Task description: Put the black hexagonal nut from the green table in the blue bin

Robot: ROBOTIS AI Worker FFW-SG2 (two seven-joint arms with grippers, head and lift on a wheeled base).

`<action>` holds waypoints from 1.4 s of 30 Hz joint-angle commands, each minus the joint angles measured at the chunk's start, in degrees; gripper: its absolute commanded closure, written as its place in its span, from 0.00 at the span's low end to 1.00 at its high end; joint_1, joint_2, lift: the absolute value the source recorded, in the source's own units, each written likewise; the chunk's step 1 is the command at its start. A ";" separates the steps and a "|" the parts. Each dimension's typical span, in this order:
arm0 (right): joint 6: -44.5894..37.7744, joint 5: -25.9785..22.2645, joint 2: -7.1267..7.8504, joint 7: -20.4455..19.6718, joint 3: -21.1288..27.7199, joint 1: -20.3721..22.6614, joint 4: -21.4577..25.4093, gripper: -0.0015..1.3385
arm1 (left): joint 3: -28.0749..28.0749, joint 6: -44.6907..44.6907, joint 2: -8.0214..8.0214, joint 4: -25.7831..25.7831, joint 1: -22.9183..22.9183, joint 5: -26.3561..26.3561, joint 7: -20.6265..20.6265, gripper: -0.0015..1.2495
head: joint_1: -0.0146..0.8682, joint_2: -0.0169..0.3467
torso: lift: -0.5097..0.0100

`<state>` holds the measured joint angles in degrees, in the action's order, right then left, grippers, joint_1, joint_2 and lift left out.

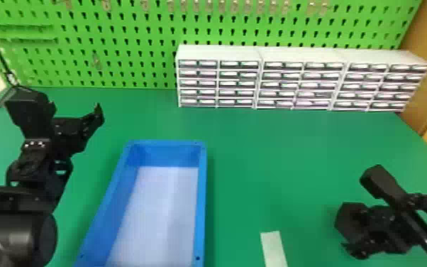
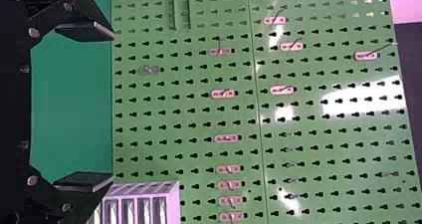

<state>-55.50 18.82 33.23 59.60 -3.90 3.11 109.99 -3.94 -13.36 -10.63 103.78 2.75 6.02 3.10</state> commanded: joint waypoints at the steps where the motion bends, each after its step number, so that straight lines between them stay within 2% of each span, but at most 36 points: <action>1: 0.39 0.60 -0.71 0.17 -1.11 -1.09 -1.26 0.10 | 0.34 0.00 0.00 -0.16 0.06 0.13 0.16 0.21 | 0.79 0.12 | 0.80; 5: 1.09 0.78 -1.41 0.25 -1.46 -1.70 -2.41 0.10 | 0.43 0.00 0.00 -0.25 0.15 0.22 0.24 0.21 | 0.79 0.12 | 0.80; 24: 2.24 1.57 -2.12 0.25 -2.87 -3.11 -4.96 0.15 | 0.60 0.09 0.00 -0.34 0.59 0.31 0.33 0.21 | 0.79 0.12 | 0.80; 26: 2.24 1.66 -2.03 0.25 -2.96 -3.20 -4.96 0.20 | 0.60 0.09 0.00 -0.34 0.59 0.31 0.33 0.21 | 0.79 0.12 | 0.80; 31: 2.24 1.74 -1.94 0.25 -2.87 -3.20 -4.96 0.48 | 0.60 0.09 0.00 -0.34 0.59 0.31 0.33 0.21 | 0.79 0.12 | 0.80; 34: 2.06 1.83 -1.94 0.25 -2.78 -3.20 -4.96 0.54 | 0.69 0.09 0.00 -0.42 0.59 0.31 0.33 0.21 | 0.79 0.12 | 0.80; 37: 1.88 1.92 -1.85 0.25 -2.87 -3.20 -4.96 0.66 | 0.69 0.09 0.00 -0.42 0.59 0.31 0.33 0.21 | 0.79 0.12 | 0.80; 41: 1.18 2.45 -1.94 0.25 -2.87 -3.20 -4.78 0.66 | 0.69 0.09 0.00 -0.42 0.68 0.31 0.33 0.21 | 0.79 0.12 | 0.80; 42: 1.18 2.45 -1.85 0.25 -2.87 -3.20 -4.69 0.70 | 0.69 0.09 0.00 -0.42 0.68 0.31 0.24 0.21 | 0.79 0.12 | 0.80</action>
<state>-53.88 20.90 31.33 59.85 -6.75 -0.11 105.08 -3.25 -13.27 -10.63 103.36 3.38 6.33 3.42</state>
